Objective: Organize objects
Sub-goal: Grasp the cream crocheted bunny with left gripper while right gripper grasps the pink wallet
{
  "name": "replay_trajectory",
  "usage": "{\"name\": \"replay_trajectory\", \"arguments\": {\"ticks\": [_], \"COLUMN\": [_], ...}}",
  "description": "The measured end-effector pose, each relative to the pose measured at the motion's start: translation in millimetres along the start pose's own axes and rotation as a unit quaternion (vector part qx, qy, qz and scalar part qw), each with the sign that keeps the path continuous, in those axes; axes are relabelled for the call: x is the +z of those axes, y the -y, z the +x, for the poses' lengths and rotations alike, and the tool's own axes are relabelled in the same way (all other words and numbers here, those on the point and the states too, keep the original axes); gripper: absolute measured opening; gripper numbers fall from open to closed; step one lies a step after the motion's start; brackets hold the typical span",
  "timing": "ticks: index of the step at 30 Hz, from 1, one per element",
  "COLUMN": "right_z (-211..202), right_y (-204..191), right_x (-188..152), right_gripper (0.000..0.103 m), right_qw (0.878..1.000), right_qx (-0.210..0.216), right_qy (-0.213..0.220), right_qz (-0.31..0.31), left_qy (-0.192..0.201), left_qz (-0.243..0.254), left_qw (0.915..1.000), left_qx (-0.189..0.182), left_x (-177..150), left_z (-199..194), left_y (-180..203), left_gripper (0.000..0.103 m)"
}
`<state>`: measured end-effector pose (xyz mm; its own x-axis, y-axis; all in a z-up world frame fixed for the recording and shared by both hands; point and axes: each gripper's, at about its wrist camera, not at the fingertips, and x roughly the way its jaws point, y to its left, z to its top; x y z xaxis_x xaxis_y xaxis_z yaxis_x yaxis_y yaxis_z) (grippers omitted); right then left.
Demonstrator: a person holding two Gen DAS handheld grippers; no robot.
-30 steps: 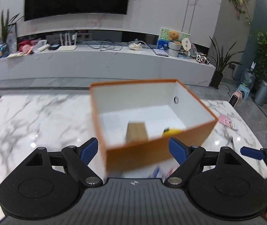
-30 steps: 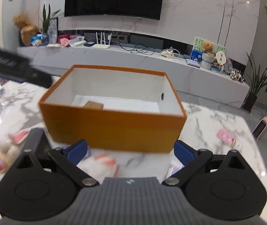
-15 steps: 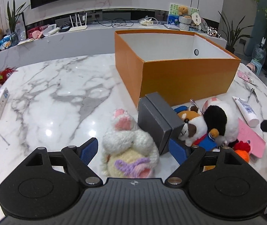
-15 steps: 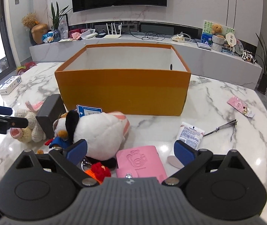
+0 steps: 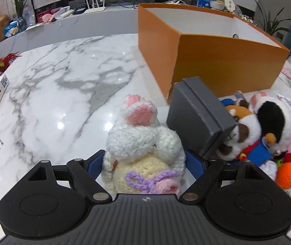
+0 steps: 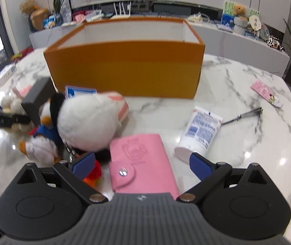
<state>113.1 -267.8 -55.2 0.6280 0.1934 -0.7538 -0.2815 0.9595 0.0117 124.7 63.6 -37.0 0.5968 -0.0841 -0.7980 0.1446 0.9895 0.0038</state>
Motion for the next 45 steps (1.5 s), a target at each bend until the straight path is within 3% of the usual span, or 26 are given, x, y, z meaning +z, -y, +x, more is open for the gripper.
{"name": "replay_trajectory", "arguments": {"ticks": [6, 15, 23, 34, 45], "right_z": [1, 22, 39, 43, 39], "right_y": [19, 12, 0, -2, -3], "right_x": [-11, -13, -12, -8, -8], "right_gripper": [0.099, 0.093, 0.089, 0.082, 0.08], "right_qw": [0.998, 0.995, 0.995, 0.996, 0.999], "right_qx": [0.043, 0.063, 0.053, 0.05, 0.028], "right_qy": [-0.014, -0.033, -0.038, -0.029, -0.029], "right_qz": [-0.032, -0.069, -0.08, -0.067, -0.029], "left_qy": [-0.01, -0.011, 0.008, -0.003, -0.002], "left_qz": [0.023, -0.008, -0.011, -0.08, -0.076], "left_qw": [0.9995, 0.9998, 0.9998, 0.9968, 0.9971], "left_qx": [0.021, 0.013, 0.018, -0.007, -0.001], "left_x": [-1, 6, 12, 15, 15], "left_z": [10, 16, 22, 22, 11], "left_y": [7, 0, -3, -20, -22], "left_gripper": [0.098, 0.098, 0.098, 0.093, 0.091]}}
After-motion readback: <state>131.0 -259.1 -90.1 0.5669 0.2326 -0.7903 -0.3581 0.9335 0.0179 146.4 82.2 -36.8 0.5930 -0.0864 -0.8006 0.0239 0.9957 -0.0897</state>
